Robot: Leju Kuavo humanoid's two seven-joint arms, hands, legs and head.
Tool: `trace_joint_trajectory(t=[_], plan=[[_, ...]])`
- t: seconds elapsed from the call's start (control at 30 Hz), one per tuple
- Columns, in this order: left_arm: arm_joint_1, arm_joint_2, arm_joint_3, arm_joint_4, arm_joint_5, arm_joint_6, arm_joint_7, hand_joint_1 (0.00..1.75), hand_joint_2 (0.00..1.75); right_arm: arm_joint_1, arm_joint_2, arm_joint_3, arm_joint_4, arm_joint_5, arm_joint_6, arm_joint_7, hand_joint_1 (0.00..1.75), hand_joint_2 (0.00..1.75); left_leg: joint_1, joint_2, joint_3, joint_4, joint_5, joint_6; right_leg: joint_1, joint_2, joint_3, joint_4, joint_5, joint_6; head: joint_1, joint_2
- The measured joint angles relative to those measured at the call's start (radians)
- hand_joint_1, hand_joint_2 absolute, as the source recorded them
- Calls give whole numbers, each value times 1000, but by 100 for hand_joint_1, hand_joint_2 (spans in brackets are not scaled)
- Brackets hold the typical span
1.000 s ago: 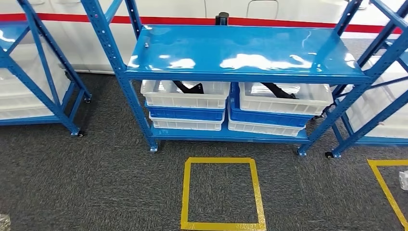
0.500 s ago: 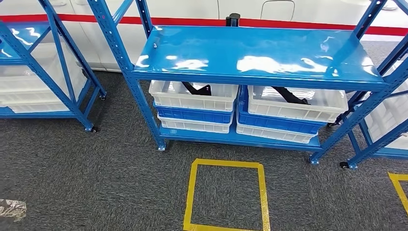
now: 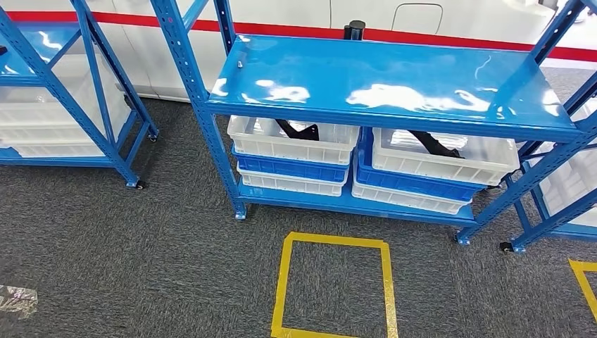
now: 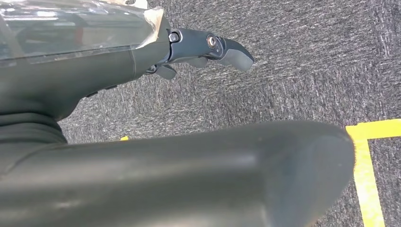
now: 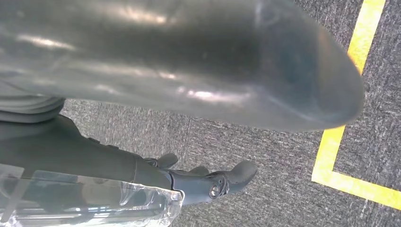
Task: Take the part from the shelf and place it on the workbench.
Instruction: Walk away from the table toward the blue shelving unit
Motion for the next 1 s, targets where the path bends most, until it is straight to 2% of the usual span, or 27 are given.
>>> trace_joint_trajectory(t=[0.37,0.63,0.7,0.77,0.83,0.87,0.9,0.93,1.0], plan=[[0,1,0,0,1,0,-3,0,0,-4,-2,-2,11,-14,0,-11,0,0,1,0,1,0,0,1,0,0,0,0,0,0,0,0],[0,3,0,0,2,0,-6,0,0,-12,-2,-9,31,-33,-8,-31,0,0,-4,-3,-1,2,-5,19,-11,-2,4,-7,3,14,-1,0],[0,4,0,0,1,0,-6,0,0,-14,-3,-9,33,-34,-9,-31,0,0,3,-4,9,-17,5,28,-8,0,1,3,-5,18,0,0],[-1,3,0,0,0,0,-7,0,0,-15,-6,-10,36,-36,-10,-32,0,0,12,-5,20,-35,15,36,-6,10,-32,73,-40,13,3,0],[-1,2,0,0,-1,-2,-8,0,0,-15,-8,-13,40,-38,-11,-32,0,0,12,-5,21,-36,16,39,-8,18,-96,201,-91,6,6,0],[-1,2,0,0,-2,-2,-8,0,0,-14,-9,-15,42,-39,-11,-33,0,0,12,-5,20,-36,15,38,-9,19,-124,254,-107,7,8,0],[0,1,0,0,-3,-3,-8,0,0,-13,-11,-18,44,-40,-11,-33,0,0,13,-5,20,-35,15,37,-11,19,-140,279,-110,13,8,0],[0,1,0,0,-4,-4,-8,0,0,-12,-12,-20,45,-41,-11,-34,0,0,15,-5,21,-34,13,34,-14,19,-137,264,-96,23,8,0],[0,1,0,0,-5,-5,-8,0,0,-11,-15,-24,47,-44,-12,-37,0,0,22,-2,23,-27,8,24,-22,14,-83,144,-38,49,8,0]])
